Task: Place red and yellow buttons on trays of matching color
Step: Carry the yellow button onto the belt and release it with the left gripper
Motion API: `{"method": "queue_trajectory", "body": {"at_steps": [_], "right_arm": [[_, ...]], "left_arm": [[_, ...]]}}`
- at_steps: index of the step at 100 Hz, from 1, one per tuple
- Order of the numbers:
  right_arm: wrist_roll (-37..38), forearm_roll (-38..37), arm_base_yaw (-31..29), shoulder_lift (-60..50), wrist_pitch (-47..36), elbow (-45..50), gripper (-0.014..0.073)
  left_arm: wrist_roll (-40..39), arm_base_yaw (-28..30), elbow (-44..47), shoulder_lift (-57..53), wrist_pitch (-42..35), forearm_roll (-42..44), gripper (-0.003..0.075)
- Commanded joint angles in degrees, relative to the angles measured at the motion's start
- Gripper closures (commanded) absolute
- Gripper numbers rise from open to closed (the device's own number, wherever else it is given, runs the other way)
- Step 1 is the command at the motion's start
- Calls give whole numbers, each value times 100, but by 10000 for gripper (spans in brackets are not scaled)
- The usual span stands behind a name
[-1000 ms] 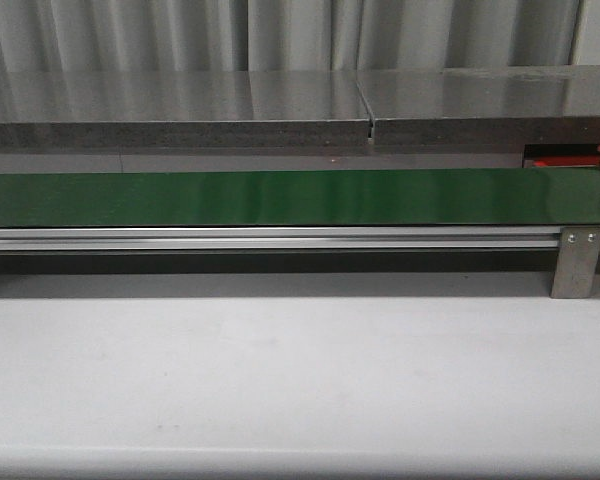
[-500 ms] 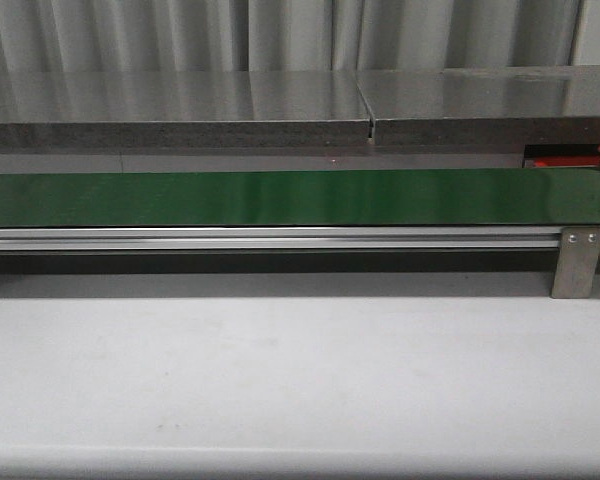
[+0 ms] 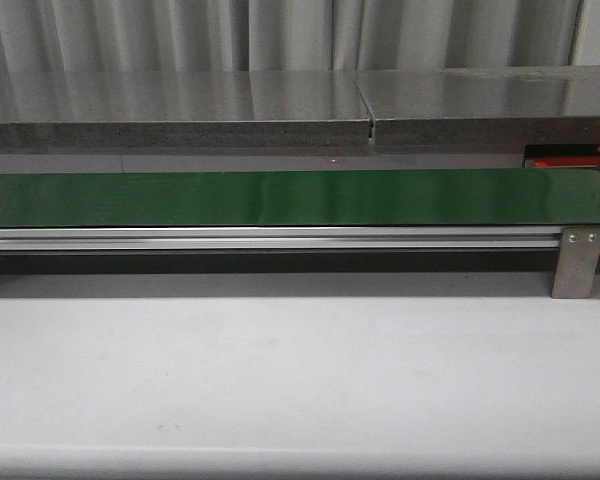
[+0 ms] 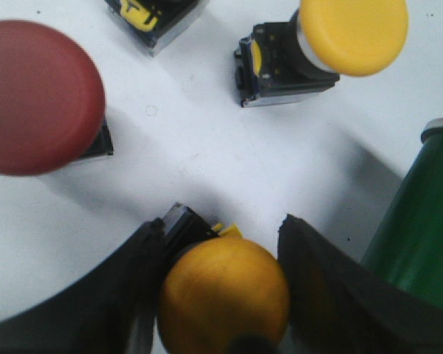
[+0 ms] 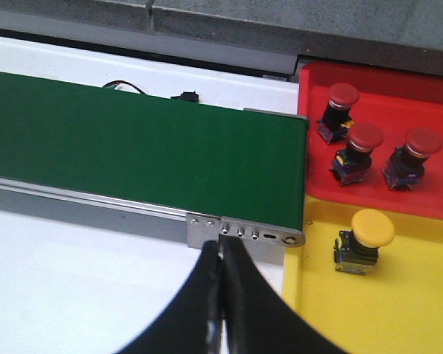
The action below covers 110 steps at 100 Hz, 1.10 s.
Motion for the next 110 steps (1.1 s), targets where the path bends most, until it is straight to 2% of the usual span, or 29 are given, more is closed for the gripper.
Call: {"method": "queue_trajectory", "body": {"at_steps": [1, 18, 35, 67, 80, 110], "right_arm": [[-50, 147, 11, -36, -302, -154, 660], [-50, 147, 11, -36, -302, -154, 660], [-50, 147, 11, -36, -302, -154, 660], [-50, 147, 11, -36, -302, -154, 660], [-50, 147, 11, -36, -302, -154, 660], [-50, 147, 11, -36, -302, -154, 660]], "left_arm": [[-27, 19, -180, -312, -128, -151, 517], [-26, 19, -180, -393, -74, -169, 662], [-18, 19, -187, -787, -32, -235, 741], [421, -45, -193, -1806, 441, -288, 739], [648, -198, -193, -1844, 715, -340, 739], [764, -783, -181, -1807, 573, -343, 739]]}}
